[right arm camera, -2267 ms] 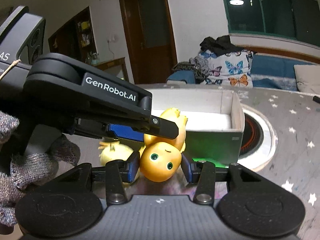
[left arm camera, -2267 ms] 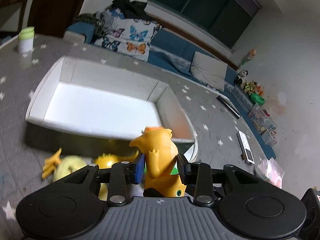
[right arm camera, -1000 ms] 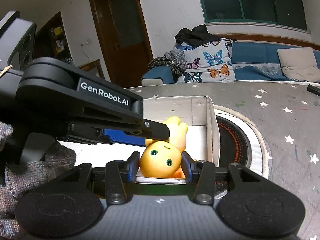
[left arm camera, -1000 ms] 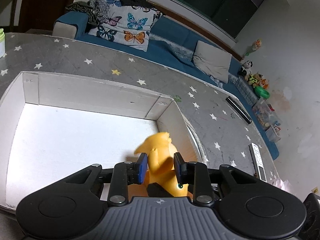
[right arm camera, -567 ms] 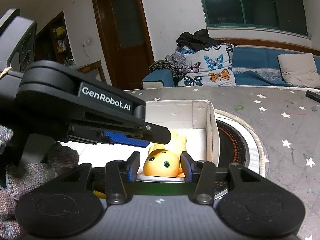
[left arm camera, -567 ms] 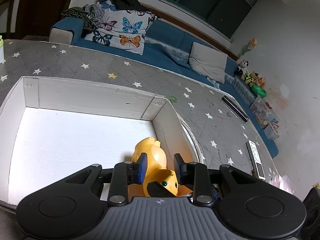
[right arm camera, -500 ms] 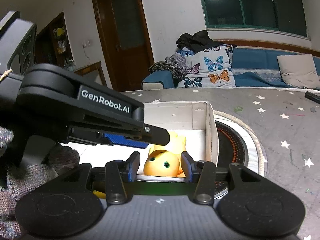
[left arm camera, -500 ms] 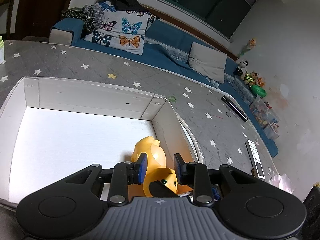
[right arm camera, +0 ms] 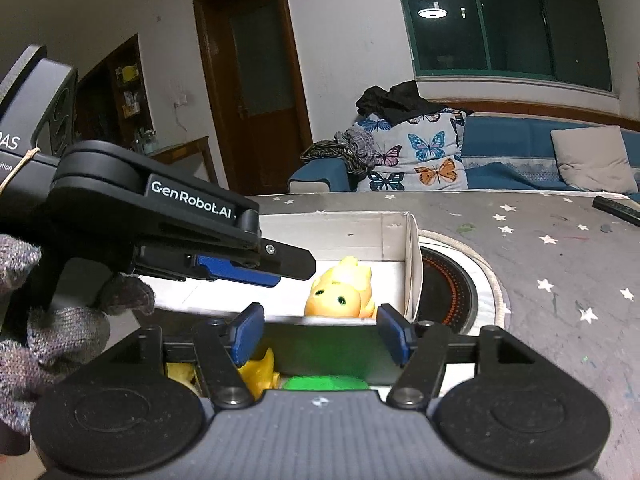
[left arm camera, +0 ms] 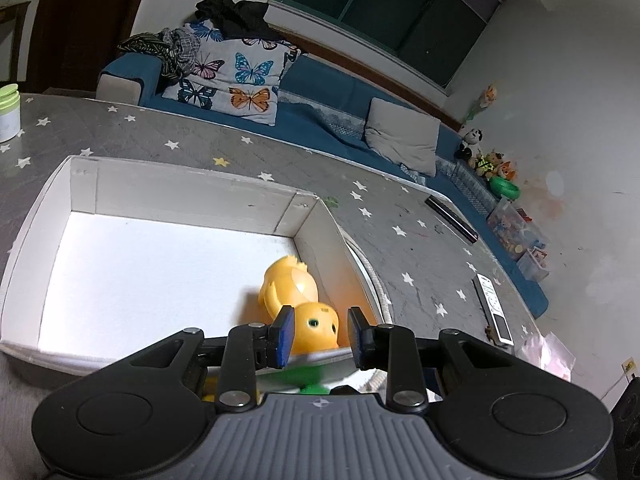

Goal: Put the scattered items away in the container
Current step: 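Carry the orange duck with the right tool into the box and release, then lower the right tool onto the green soft pouch and close its fingers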

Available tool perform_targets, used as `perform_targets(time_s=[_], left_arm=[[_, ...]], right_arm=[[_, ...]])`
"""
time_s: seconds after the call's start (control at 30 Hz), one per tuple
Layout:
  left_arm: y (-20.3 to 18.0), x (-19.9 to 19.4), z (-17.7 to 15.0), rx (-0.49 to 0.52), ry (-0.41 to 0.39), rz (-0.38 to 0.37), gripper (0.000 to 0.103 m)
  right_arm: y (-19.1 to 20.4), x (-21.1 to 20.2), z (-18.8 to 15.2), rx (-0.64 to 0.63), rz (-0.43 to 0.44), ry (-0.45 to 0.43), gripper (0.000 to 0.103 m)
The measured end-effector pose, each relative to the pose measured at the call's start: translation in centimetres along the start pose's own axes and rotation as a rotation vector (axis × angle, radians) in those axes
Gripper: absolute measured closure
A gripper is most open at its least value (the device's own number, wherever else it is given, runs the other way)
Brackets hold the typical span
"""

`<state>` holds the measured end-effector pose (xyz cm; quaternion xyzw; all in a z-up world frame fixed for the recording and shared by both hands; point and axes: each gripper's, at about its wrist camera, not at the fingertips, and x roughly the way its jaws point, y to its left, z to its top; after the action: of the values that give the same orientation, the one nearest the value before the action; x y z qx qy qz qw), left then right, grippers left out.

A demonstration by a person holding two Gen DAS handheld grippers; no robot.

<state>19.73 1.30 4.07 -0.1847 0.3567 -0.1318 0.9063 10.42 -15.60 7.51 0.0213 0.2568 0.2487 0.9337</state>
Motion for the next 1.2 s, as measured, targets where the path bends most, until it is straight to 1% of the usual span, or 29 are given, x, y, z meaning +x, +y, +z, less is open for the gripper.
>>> perform_targets(time_s=[0.07, 0.2, 0.5, 0.7, 1.0, 1.13, 1.2], left_arm=[[0.0, -0.5, -0.5, 0.006, -0.002, -0.006, 0.073], [-0.1, -1.3, -1.7, 0.015, 0.0, -0.012, 0.072], [-0.3, -0.8, -4.0, 0.032, 0.043, -0.019, 0.071], [-0.7, 0.8, -4.2, 0.058, 0.079, -0.029, 0.071], [-0.6, 3.7, -4.0, 0.101, 0.131, 0.011, 0.07], [-0.7, 4.5, -4.1, 0.137, 0.154, 0.005, 0.07], [-0.6, 4.8, -4.2, 0.14, 0.167, 0.001, 0.07]], right_arm=[[0.3, -0.5, -0.5, -0.009, 0.002, 0.003, 0.032], [0.8, -1.2, -1.5, -0.027, -0.003, 0.013, 0.026], [0.3, -1.1, -3.9, -0.002, -0.01, 0.074, 0.026], [-0.4, 0.0, -4.8, 0.032, -0.008, 0.109, 0.026], [-1.1, 1.3, -5.3, 0.067, 0.009, 0.139, 0.026], [-1.3, 1.7, -5.4, 0.077, 0.025, 0.147, 0.026], [-1.4, 1.9, -5.5, 0.084, 0.036, 0.151, 0.026]])
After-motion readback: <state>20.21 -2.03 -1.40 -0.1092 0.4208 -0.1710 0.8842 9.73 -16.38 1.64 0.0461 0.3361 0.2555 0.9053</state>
